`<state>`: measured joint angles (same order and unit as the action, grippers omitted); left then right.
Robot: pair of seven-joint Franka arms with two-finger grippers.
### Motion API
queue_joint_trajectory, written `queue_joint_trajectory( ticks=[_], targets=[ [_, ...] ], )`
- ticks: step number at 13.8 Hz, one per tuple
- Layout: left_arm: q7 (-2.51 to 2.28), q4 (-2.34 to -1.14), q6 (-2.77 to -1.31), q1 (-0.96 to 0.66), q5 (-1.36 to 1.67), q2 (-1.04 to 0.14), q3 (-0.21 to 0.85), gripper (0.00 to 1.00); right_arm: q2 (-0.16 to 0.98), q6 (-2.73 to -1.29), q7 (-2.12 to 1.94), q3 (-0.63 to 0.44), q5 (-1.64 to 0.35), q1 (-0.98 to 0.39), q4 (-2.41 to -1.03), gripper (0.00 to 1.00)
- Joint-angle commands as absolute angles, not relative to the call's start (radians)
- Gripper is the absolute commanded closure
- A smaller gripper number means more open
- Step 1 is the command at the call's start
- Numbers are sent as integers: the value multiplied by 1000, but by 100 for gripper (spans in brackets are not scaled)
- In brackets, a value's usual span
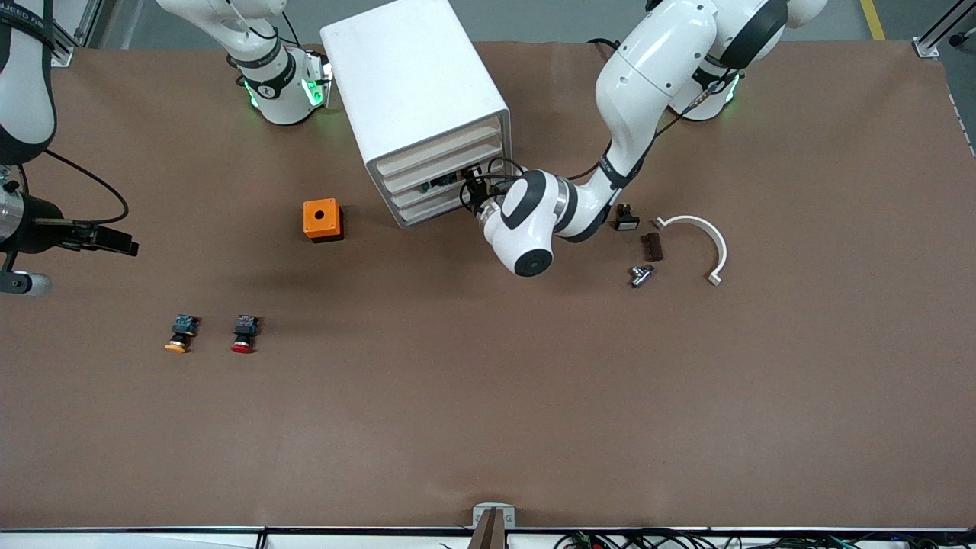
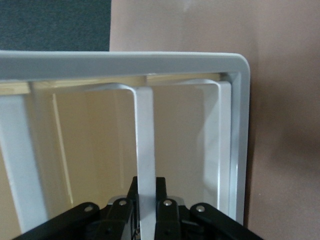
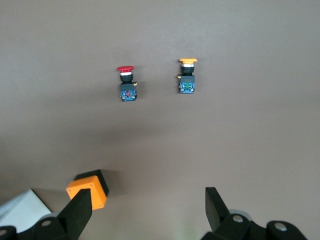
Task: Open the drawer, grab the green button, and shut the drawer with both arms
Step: 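Grasp the drawer front with the left gripper, then pull the drawer open with the left gripper while the right gripper approaches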
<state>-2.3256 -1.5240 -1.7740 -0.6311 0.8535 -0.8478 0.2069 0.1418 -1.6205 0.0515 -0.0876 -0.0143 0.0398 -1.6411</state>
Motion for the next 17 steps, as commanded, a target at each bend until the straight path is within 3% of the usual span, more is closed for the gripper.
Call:
queue_joint_trajectory(
  ticks=[1,7,12,13,14,17],
  targets=[
    [-2330,-1505,-1760,-589,850,-850,198,100,133,-1595,263,-66,-21,-4,-1623,0],
    [-2255,-1368,-1764,-468,845,-880,176,100,133,-1615,808,-64,-79,-205,-1624,0],
    [-2148,-1359,-1813,-420,850,-881,173,100,155,-1715,1125,-61,-144,-351,-1635,0],
    [-2140,-1359,-1819,-414,850,-881,173,87,172,-1742,1188,-61,-144,-386,-1635,0],
    [-2138,-1361,-1819,-407,848,-879,173,59,185,-1771,1245,-61,-143,-421,-1638,0],
    [-2140,-1359,-1810,-385,839,-865,170,43,231,-1833,1380,-61,-135,-521,-1646,0]
  ],
)
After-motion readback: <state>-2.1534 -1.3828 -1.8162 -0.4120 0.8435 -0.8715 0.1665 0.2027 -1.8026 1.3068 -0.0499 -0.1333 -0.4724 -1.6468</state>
